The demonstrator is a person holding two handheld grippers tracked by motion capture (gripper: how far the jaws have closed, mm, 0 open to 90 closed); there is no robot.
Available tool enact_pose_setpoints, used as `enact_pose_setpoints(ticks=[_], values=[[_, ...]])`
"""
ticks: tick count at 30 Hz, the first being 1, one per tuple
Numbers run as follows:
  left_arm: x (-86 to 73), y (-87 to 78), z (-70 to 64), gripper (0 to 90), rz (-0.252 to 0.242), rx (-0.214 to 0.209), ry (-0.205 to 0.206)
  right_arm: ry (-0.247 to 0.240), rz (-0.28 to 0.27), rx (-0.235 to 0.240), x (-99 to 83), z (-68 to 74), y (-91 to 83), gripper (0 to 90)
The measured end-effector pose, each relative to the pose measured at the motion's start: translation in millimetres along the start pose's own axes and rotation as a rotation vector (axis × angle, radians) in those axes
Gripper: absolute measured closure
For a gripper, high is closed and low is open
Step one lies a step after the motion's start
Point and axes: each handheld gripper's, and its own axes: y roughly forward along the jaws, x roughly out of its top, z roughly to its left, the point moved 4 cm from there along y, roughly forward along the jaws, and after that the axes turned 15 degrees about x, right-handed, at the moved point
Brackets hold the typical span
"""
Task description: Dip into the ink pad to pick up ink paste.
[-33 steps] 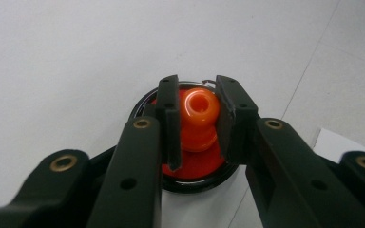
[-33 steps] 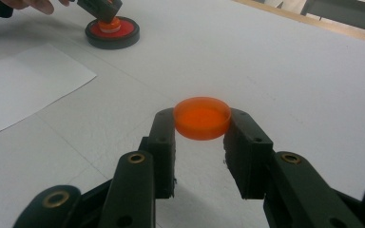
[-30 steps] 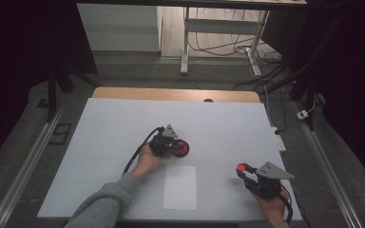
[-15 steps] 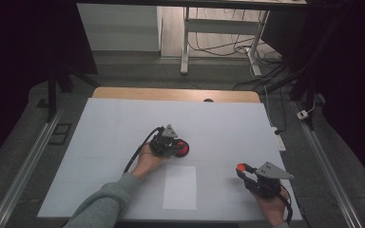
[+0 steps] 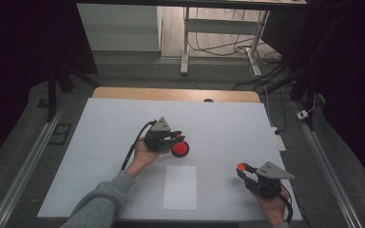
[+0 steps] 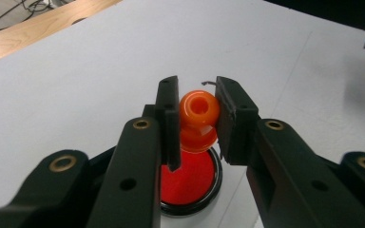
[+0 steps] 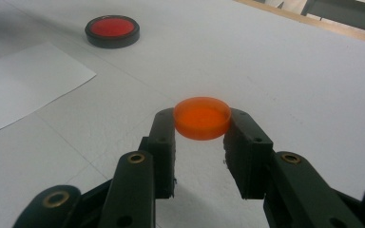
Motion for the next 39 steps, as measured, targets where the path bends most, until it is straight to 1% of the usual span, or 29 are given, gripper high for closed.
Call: enact_pose_setpoints(ticks=[3, 7, 13, 19, 29, 39], values=[[1.6, -2.5, 0.7, 72.3, 0.000, -0.011, -0.005, 0.002, 0.000, 0.000, -0.1, -0.1, 0.0, 64.0], [3.6, -6.8, 2.9, 72.2, 0.000, -0.034, -0.024, 0.003, 0.001, 0.001, -0.6, -0.5, 0.5, 64.0], [6.3, -16.1, 4.6, 72.1, 0.009, -0.059, -0.034, 0.004, -0.001, 0.002, -0.5, -0.7, 0.4, 64.0], [9.2, -27.3, 4.1, 72.0, 0.006, -0.074, -0.030, 0.003, 0.001, 0.002, -0.5, -0.8, 0.9, 63.9], [9.5, -43.9, 2.9, 71.9, 0.004, -0.093, -0.010, 0.002, 0.003, 0.003, -0.7, -1.1, 1.2, 64.0], [9.1, -54.5, -4.4, 71.9, -0.004, -0.117, 0.010, 0.002, 0.006, 0.002, -0.9, -1.1, 1.8, 64.0]])
